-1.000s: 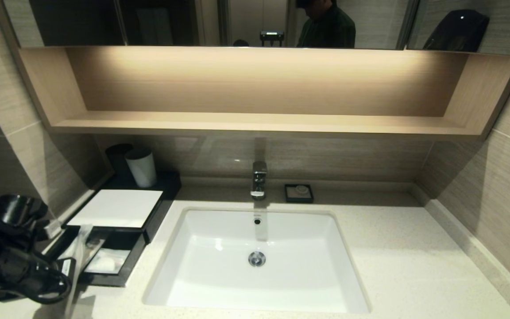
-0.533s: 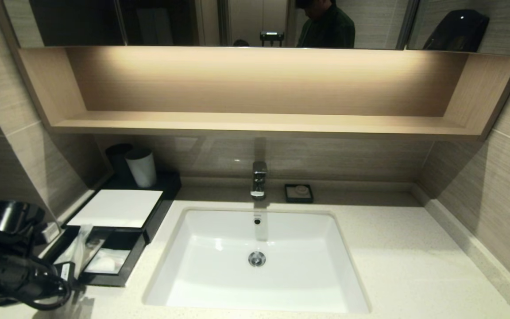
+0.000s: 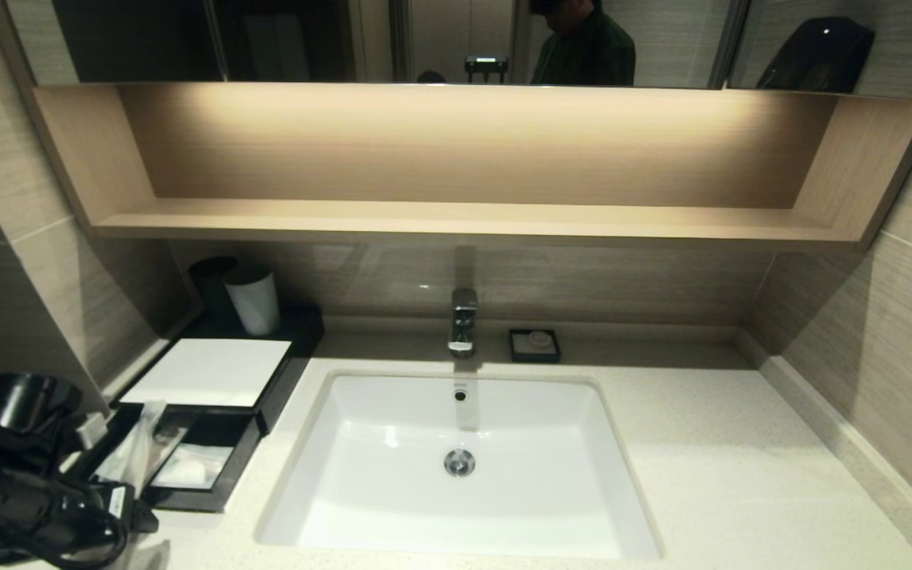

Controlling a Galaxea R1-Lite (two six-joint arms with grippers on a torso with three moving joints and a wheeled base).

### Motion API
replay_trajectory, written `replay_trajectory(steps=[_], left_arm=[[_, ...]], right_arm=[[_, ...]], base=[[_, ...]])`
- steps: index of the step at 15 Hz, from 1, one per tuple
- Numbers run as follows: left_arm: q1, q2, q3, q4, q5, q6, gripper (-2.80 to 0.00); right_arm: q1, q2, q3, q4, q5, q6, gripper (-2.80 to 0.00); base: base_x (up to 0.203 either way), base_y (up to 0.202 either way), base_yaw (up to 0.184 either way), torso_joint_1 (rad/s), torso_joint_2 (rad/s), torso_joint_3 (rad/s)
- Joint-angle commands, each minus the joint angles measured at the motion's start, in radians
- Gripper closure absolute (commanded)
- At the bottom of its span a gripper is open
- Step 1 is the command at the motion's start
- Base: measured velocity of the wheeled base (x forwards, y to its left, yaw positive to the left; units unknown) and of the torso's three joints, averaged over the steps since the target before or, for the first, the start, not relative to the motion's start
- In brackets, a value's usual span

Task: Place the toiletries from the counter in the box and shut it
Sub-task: Place the bathroom toiletry into the drawer

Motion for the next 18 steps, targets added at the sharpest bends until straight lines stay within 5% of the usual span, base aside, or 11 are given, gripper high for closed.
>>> replay_trajectory(steps=[1,18], left_arm=[[0.0,0.029,-0.015,-0.002,-0.01,-0.001,-2.8],[0.006,0.12,-0.089,-0.004,-0.041,-0.002,-2.8]], right_arm=[[0.001,0.0,0.0,0.0,0.0,0.0,0.0],[0.0,0.0,0.0,0.0,0.0,0.0,0.0]], base=[[0.0,0.0,0.0,0.0,0.0,0.0],[0.0,0.0,0.0,0.0,0.0,0.0]])
